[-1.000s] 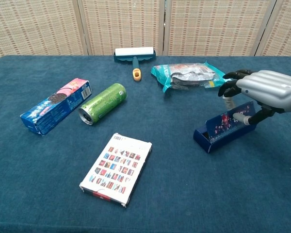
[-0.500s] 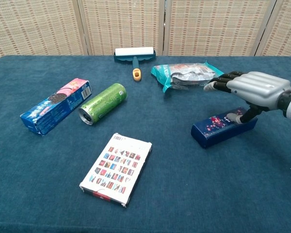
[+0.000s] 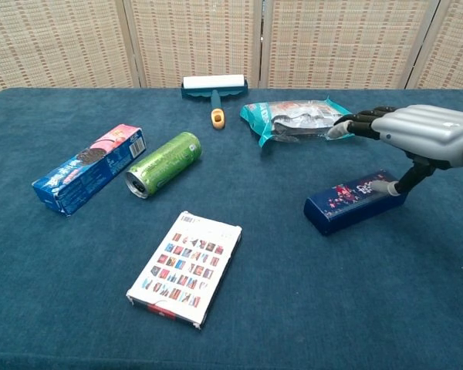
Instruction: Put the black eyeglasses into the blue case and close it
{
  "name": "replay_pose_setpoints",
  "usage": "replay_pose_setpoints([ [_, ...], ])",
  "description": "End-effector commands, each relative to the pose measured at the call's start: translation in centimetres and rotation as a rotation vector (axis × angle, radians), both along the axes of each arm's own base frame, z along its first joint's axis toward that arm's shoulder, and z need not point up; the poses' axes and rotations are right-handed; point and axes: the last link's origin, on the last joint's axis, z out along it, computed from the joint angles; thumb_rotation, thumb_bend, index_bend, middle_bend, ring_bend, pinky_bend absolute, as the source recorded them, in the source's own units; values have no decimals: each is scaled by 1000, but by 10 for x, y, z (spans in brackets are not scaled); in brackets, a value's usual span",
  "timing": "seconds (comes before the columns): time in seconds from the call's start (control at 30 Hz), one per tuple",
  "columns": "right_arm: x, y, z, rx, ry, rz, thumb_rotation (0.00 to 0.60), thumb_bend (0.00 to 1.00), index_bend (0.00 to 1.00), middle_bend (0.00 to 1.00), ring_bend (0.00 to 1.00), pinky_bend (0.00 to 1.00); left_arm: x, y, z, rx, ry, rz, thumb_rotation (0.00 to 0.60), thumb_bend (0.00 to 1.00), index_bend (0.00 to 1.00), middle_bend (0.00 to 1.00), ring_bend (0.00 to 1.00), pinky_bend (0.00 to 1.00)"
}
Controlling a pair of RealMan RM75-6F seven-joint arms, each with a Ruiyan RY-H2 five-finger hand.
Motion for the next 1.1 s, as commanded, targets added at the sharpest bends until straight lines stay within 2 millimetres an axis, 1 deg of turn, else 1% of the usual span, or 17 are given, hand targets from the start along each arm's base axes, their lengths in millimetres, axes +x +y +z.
replay_pose_setpoints([
  [0.03, -6, 4, 2, 29, 34, -28, 600, 302, 80, 39, 0, 0, 2, 1, -1, -3, -1, -7, 600, 307, 0, 0, 8, 0],
  [0.17, -7, 0, -10, 59, 77, -49, 600, 301, 87, 39, 0, 0, 2, -1, -1, -6, 0, 1, 600, 307, 0, 0, 8, 0],
  [0.33, -5, -7, -22, 80, 101, -66, 600, 300, 146, 39, 0, 0, -1, -4, 1, -1, 1, 17, 600, 307, 0, 0, 8, 0],
  [0.4, -4, -11, -26, 82, 105, -74, 600, 300, 182, 39, 0, 0, -2, -5, 1, -1, 1, 21, 600, 308, 0, 0, 8, 0],
  [0.47, -3, -14, -28, 84, 105, -78, 600, 306, 243, 39, 0, 0, -2, -5, 1, -1, 0, 21, 600, 308, 0, 0, 8, 0],
  [0.6, -1, -18, -31, 82, 99, -78, 600, 348, 422, 79, 0, 0, -2, -5, 0, 0, 0, 20, 600, 307, 0, 0, 8, 0],
  [0.67, -1, -19, -32, 79, 98, -80, 600, 352, 457, 92, 0, 0, -3, -5, 0, -1, 1, 20, 600, 307, 0, 0, 8, 0],
  [0.83, 0, -24, -33, 69, 77, -86, 600, 353, 462, 95, 0, 0, -2, -3, -1, 0, 0, 17, 600, 307, 0, 0, 8, 0],
  [0.87, 2, -25, -33, 68, 71, -85, 600, 348, 453, 93, 0, 0, -2, -3, -1, 0, 1, 17, 600, 307, 0, 0, 8, 0],
  [0.93, 4, -25, -34, 67, 62, -83, 600, 327, 365, 80, 0, 0, -2, -3, -1, 0, 1, 16, 600, 307, 0, 0, 8, 0],
  [1.0, 6, -24, -33, 70, 51, -81, 600, 300, 134, 54, 0, 0, -2, -2, -1, -1, 2, 16, 600, 307, 0, 0, 8, 0],
  [1.03, 7, -23, -31, 69, 45, -81, 600, 297, 54, 46, 0, 0, -1, -2, -1, -1, 1, 15, 600, 307, 0, 0, 8, 0],
  [1.07, 7, -22, -29, 67, 37, -82, 600, 295, 12, 39, 0, 0, -1, -1, -1, -1, 1, 15, 600, 307, 0, 0, 8, 0],
  [1.1, 7, -20, -25, 58, 25, -81, 600, 293, 0, 32, 0, 0, -1, -1, -1, -1, 1, 14, 600, 307, 0, 0, 8, 0],
])
